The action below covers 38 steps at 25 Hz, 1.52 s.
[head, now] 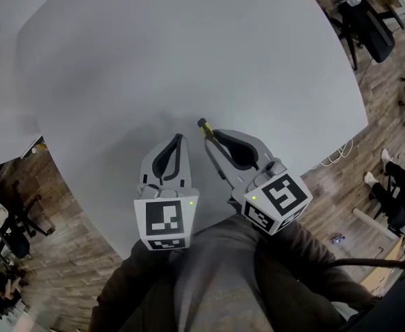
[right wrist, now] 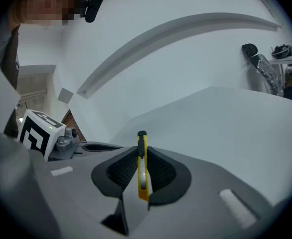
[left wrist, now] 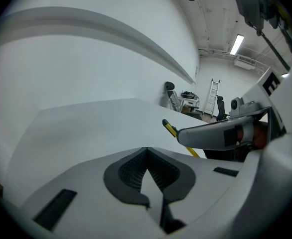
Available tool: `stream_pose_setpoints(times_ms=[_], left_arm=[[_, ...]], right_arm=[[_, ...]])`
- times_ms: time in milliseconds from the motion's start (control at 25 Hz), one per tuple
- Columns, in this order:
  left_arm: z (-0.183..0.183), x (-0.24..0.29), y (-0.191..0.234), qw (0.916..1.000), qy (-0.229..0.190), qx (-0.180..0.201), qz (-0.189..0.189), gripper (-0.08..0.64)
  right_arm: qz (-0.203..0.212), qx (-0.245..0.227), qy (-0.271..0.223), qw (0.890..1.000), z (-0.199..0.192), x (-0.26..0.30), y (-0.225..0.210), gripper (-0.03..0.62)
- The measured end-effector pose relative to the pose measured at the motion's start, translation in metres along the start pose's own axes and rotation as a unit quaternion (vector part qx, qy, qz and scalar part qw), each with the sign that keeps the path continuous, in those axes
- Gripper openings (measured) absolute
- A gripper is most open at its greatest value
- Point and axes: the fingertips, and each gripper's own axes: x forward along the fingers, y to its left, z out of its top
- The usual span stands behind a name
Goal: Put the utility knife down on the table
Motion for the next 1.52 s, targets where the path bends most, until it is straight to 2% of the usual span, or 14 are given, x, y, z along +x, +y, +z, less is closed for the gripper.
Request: stream_pose_setpoints(times_ms=[1280,1520], left_arm=[[-0.028,0.043,0.012,0.9985,0.042,-0.026,-0.025,0.003],[-0.035,0.047,0.023,0.9982,0.043,-0.036,-0.020,0.003]], right_arm=[[-0.016,0.032,0.050,0.998,-0.034,0.036,-0.036,0.057],[-0.015,0.036,0.060,0.997,-0.041,0.047,-0.035,0.057]])
